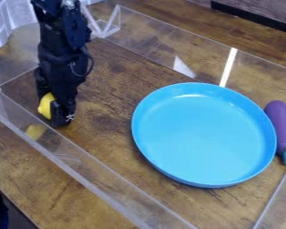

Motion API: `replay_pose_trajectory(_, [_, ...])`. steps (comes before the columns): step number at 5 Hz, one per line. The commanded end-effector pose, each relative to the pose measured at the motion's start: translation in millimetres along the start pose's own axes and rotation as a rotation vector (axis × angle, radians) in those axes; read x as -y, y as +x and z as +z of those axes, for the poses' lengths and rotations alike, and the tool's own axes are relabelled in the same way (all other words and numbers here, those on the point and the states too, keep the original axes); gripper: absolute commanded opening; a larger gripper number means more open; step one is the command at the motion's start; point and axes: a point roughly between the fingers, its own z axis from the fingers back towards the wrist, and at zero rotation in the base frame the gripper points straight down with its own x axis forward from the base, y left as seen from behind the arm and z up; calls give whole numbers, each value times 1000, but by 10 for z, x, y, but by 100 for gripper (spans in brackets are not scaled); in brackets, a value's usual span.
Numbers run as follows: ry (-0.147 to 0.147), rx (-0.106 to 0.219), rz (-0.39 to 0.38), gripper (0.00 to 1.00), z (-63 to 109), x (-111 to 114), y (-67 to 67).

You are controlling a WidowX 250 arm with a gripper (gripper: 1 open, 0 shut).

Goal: Put the lemon on the blue tray

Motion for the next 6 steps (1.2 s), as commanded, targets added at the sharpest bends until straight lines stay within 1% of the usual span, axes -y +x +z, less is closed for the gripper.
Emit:
replay_pose_trajectory(1, [-12, -26, -39, 0, -11, 128, -2])
replay_pose_trajectory(5, [12, -33, -79, 0, 134, 144, 38])
replay_pose_trajectory(6, [23, -32, -90, 0, 200, 148, 52])
